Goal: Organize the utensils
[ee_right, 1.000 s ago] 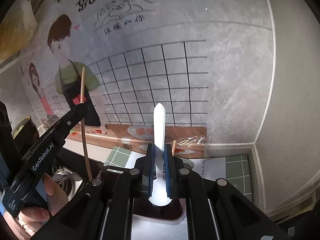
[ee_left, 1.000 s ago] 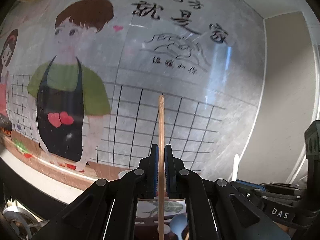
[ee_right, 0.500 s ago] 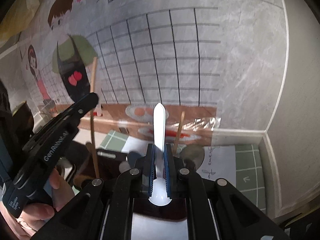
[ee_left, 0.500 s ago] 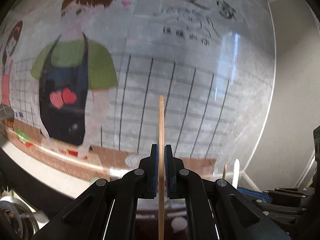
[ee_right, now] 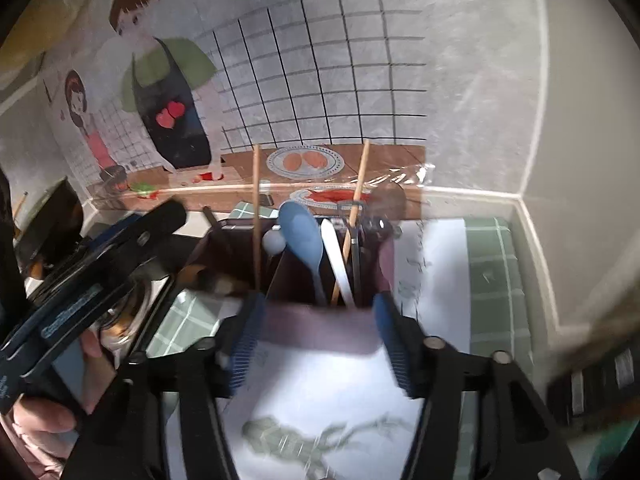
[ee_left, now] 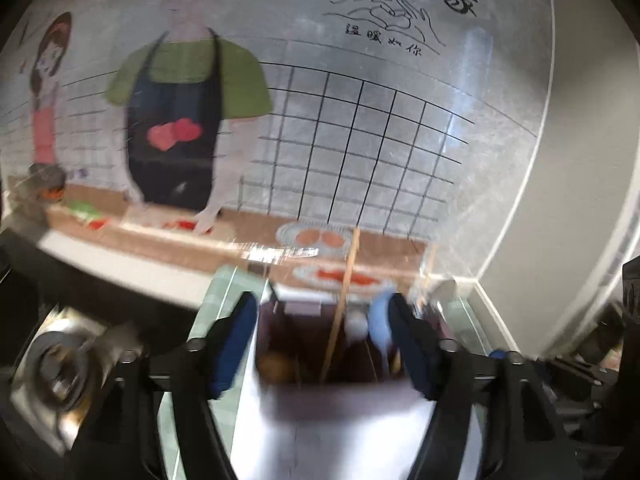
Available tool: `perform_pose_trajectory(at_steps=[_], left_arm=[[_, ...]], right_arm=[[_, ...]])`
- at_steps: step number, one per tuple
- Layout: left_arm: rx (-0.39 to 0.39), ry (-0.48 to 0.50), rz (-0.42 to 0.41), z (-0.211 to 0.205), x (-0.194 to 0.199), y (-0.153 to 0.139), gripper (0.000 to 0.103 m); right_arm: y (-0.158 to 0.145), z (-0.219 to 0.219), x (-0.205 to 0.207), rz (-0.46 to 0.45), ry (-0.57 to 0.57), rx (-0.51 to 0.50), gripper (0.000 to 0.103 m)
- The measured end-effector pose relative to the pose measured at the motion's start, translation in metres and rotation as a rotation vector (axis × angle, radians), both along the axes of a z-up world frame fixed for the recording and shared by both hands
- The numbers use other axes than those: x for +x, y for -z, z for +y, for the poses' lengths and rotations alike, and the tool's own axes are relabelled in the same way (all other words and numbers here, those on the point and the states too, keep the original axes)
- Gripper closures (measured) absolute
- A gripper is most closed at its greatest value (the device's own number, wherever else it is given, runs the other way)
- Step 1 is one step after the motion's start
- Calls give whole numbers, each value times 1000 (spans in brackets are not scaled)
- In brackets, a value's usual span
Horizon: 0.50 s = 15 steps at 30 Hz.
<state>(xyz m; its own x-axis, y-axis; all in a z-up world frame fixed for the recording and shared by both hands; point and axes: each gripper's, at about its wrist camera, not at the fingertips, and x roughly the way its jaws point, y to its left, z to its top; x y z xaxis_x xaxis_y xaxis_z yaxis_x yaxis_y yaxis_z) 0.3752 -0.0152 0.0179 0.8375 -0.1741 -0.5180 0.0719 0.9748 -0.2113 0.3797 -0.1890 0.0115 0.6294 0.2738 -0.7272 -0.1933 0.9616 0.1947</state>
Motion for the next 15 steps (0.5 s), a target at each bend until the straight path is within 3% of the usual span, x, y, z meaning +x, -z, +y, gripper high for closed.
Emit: perform_pose_trajectory(at_steps=[6, 8, 10, 12, 15], left_arm=[[138, 30, 48, -2, -97, -11, 9], [160, 22, 47, -1, -127, -10, 5], [188, 21, 38, -2, -155, -6, 4], [227, -3, 22, -5, -181, -2, 3], [216, -39, 16, -7, -210, 3, 2]], right_arm=[[-21, -11, -83, -64, 45, -78, 24], [-27, -15, -115, -97, 48, -103, 10], [-32, -21, -142, -122, 74, -119, 3], [-36, -25, -163, -152, 101, -142, 2], [-38, -28, -187, -175, 140, -192, 0]])
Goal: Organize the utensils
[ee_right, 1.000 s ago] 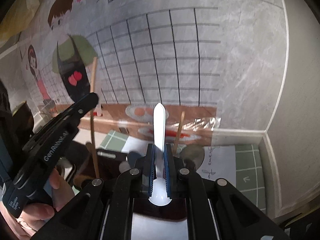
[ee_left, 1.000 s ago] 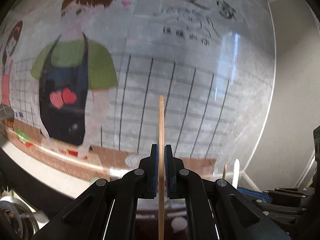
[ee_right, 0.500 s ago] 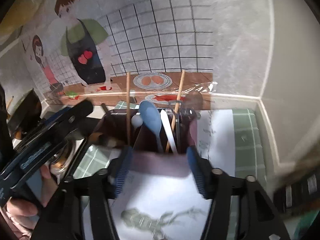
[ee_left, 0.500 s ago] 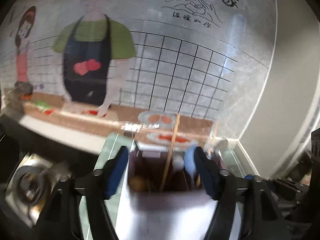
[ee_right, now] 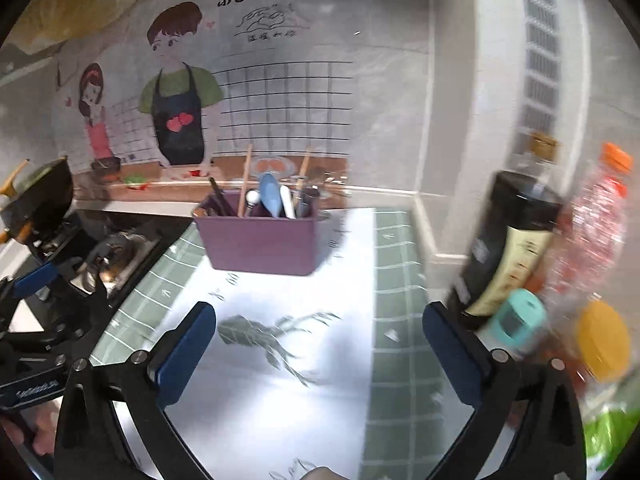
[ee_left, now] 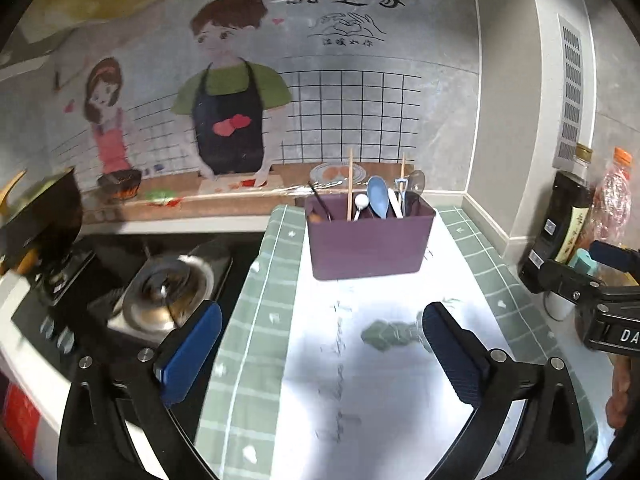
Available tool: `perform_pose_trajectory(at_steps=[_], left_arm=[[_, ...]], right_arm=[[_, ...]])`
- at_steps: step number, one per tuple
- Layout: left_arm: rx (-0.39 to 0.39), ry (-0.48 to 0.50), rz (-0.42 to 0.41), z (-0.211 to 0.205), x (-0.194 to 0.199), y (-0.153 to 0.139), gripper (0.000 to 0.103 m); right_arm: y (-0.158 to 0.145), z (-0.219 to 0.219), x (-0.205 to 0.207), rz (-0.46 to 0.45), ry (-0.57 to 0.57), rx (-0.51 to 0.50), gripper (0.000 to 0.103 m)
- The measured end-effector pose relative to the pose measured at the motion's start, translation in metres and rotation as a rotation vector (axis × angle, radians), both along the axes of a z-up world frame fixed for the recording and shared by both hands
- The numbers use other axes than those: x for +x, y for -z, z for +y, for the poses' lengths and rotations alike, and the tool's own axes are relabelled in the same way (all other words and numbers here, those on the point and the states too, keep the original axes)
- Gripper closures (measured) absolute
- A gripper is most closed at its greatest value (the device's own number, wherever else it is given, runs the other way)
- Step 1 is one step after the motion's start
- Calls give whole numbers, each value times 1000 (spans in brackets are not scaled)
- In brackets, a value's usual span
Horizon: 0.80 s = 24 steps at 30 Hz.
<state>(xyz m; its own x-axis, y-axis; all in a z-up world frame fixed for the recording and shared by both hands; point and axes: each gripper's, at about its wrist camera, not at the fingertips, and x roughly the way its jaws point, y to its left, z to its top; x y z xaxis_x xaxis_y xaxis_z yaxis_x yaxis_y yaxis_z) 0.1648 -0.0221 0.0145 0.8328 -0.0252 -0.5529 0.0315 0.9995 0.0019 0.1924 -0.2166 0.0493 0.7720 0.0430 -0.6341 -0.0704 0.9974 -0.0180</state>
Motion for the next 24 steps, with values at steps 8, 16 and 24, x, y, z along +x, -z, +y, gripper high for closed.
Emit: perform_pose_trajectory(at_steps=[8, 16, 24], left_arm=[[-26, -9, 22, -8, -34, 5, 0], [-26, -23, 36, -3, -45, 7, 0], [-37, -17, 32, -2, -48, 4, 0]], right_arm=[[9, 4, -44, 3, 6, -19, 0], [20, 5, -57, 22, 3, -21, 0], [22, 2, -61, 30, 10, -19, 0]])
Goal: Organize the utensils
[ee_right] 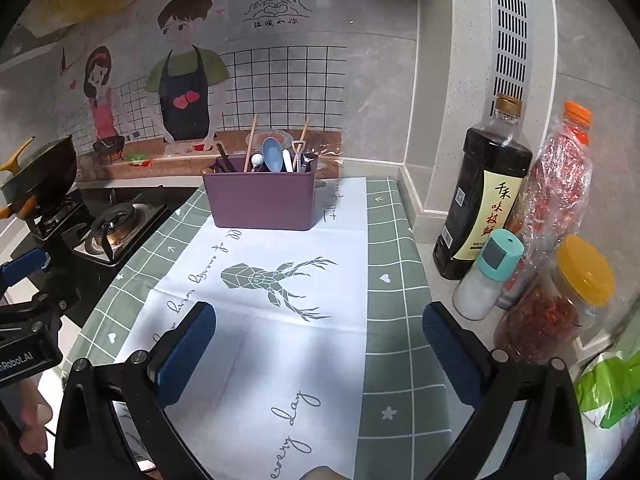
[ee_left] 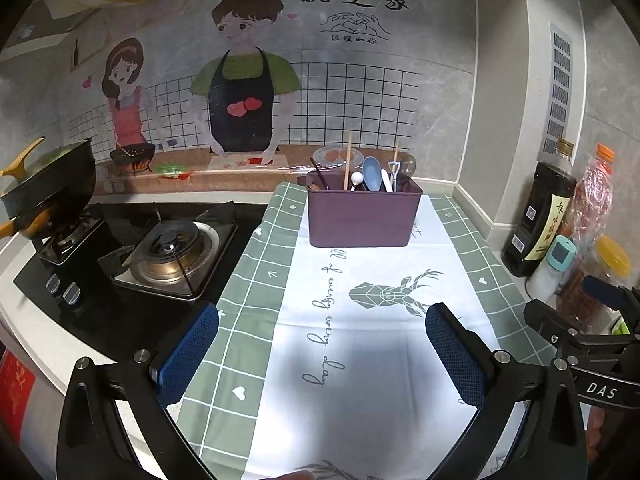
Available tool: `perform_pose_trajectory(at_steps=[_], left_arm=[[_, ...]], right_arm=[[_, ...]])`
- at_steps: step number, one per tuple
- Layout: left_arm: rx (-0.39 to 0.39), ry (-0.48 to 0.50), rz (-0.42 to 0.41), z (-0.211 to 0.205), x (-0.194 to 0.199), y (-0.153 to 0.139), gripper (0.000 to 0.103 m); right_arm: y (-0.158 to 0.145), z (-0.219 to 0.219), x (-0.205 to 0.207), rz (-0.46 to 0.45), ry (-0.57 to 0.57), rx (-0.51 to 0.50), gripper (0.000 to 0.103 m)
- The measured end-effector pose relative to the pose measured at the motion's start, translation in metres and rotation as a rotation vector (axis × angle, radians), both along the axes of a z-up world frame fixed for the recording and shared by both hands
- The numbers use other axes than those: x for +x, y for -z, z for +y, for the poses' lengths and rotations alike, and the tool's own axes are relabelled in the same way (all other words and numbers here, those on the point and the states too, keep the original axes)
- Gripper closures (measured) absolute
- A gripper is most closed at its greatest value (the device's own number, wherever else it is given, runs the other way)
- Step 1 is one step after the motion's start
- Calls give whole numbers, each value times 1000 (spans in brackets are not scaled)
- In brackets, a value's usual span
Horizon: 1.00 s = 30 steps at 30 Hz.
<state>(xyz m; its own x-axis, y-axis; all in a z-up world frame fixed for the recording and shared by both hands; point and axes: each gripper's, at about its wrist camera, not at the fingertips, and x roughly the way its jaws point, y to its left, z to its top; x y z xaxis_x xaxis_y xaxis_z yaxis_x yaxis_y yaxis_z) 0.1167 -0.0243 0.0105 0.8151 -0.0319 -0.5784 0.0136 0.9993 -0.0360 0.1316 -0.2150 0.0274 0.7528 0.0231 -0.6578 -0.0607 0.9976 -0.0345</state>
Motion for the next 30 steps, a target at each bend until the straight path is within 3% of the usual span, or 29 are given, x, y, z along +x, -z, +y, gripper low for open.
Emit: perform_pose_trajectory(at_steps=[30], left_arm=[[14, 30, 0, -2, -2, 0, 0]], right_arm=[[-1, -2, -4, -2, 9, 1, 0]])
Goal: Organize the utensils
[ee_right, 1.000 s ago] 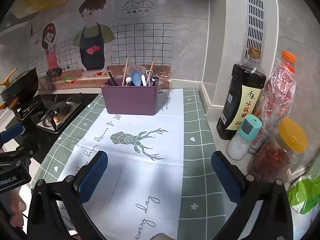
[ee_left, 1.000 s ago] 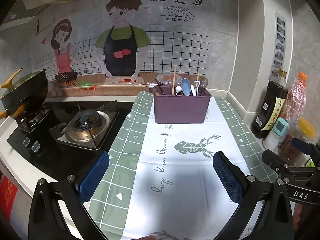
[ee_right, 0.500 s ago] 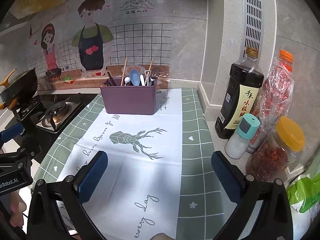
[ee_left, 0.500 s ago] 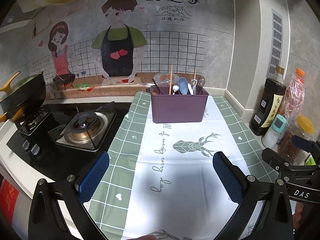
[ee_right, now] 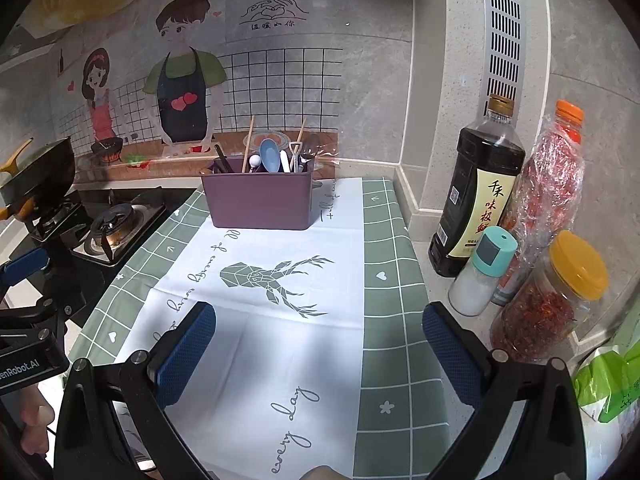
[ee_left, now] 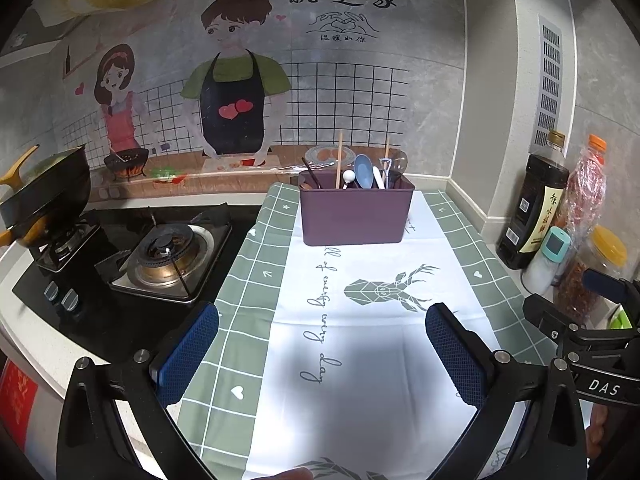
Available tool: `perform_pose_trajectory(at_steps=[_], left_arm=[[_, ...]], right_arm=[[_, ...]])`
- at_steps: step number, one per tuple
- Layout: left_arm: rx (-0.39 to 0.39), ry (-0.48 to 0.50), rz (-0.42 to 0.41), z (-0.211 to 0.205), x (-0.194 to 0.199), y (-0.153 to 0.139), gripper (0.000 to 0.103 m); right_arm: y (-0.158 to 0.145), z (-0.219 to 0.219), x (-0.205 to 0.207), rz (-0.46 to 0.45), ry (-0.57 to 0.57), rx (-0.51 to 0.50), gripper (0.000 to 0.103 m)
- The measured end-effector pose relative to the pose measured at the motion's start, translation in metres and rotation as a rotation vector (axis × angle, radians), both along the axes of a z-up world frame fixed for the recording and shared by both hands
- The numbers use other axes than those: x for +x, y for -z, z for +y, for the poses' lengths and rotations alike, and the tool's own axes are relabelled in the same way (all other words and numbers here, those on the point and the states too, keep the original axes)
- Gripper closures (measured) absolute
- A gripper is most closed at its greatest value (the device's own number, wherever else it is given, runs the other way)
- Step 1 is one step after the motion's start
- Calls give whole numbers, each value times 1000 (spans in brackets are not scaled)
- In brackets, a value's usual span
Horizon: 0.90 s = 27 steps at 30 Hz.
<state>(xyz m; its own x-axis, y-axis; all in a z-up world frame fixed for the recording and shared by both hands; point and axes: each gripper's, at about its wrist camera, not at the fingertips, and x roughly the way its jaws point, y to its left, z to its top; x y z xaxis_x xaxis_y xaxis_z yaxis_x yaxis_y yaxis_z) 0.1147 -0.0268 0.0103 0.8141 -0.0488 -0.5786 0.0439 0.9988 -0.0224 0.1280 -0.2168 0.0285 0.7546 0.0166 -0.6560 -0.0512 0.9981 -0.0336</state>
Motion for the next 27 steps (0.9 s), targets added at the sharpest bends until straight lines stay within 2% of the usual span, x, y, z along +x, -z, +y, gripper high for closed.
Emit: perform_pose_trajectory(at_steps=[27], left_arm=[[11, 16, -6, -3, -2, -3, 0]], right_arm=[[-8, -6, -6, -18, 18, 26, 0]])
